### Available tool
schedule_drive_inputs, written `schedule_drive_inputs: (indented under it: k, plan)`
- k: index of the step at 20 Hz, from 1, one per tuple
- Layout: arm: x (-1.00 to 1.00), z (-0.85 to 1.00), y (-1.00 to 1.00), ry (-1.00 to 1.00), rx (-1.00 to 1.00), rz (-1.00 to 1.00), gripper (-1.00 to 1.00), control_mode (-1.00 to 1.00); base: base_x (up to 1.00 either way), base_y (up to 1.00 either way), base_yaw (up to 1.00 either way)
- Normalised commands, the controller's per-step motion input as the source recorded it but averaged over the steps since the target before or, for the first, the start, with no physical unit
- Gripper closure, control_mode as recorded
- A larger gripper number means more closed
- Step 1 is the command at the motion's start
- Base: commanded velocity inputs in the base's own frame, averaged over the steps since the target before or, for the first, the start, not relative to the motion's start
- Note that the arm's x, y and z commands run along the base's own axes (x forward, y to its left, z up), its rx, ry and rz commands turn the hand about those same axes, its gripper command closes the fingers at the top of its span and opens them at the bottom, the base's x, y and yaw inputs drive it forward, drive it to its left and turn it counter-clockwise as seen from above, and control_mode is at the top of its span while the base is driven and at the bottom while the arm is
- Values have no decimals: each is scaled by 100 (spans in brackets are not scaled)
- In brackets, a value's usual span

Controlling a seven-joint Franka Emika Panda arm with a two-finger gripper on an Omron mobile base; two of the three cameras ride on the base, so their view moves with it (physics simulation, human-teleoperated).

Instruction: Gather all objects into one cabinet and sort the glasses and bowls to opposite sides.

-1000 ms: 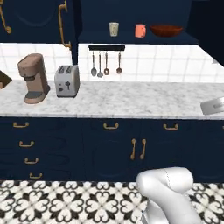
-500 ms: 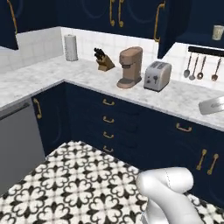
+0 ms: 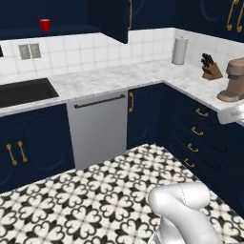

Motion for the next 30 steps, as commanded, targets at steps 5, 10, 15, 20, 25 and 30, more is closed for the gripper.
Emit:
schedule_drive_inputs:
  k: [5,10,15,20,25,30]
  plan:
    - [0,0,0,0,0,0,-100,100,0,14,13]
    - [0,0,0,0,0,0,-100,100,51,42,0]
    - [0,0,0,0,0,0,-100,100,70,47,5]
    - [0,0,0,0,0,0,-100,100,83,35,6]
    - [0,0,0,0,0,0,-100,100,98,22,3]
    - [0,0,0,0,0,0,-100,100,96,22,3]
